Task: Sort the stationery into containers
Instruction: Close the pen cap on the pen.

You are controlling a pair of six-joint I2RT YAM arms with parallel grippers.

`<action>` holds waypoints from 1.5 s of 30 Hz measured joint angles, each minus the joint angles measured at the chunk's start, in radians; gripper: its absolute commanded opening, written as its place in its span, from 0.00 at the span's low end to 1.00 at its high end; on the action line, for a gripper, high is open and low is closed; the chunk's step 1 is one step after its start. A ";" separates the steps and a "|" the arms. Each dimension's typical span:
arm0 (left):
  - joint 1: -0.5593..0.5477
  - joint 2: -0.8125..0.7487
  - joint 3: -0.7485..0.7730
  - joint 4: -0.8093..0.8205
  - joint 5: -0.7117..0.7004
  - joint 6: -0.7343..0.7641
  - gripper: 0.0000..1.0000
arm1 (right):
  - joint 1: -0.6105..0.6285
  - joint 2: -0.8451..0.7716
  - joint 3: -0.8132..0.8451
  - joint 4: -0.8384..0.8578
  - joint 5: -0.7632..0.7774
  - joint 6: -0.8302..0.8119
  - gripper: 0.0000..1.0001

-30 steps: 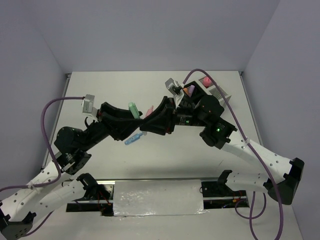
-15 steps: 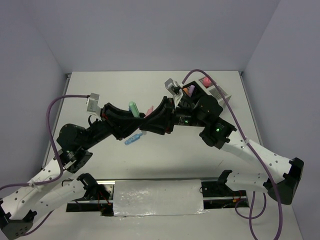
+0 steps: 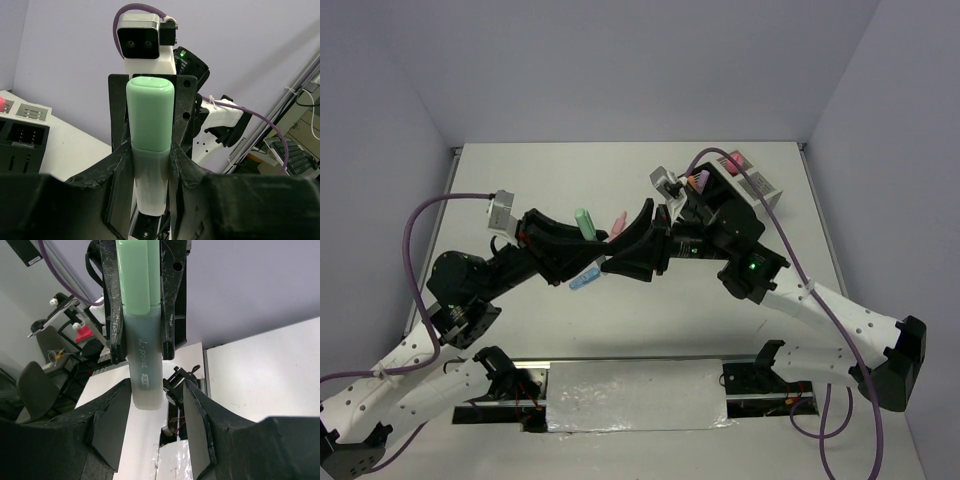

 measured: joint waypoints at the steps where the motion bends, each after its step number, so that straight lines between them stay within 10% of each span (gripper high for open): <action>1: 0.000 0.000 0.000 0.002 0.000 0.000 0.00 | 0.000 0.000 -0.002 0.006 -0.002 0.003 0.53; 20: 0.000 0.018 0.012 -0.003 -0.012 0.000 0.00 | 0.071 0.046 0.045 -0.016 0.047 -0.044 0.49; 31: 0.000 0.014 0.026 -0.041 -0.035 0.005 0.00 | 0.072 0.060 0.089 -0.038 0.078 -0.071 0.02; 39: 0.000 0.024 0.069 -0.084 -0.039 0.031 0.73 | 0.072 0.056 0.076 -0.008 0.079 -0.069 0.00; 45: 0.000 0.033 0.124 -0.146 -0.039 0.079 0.97 | 0.072 0.051 0.044 -0.022 0.083 -0.080 0.00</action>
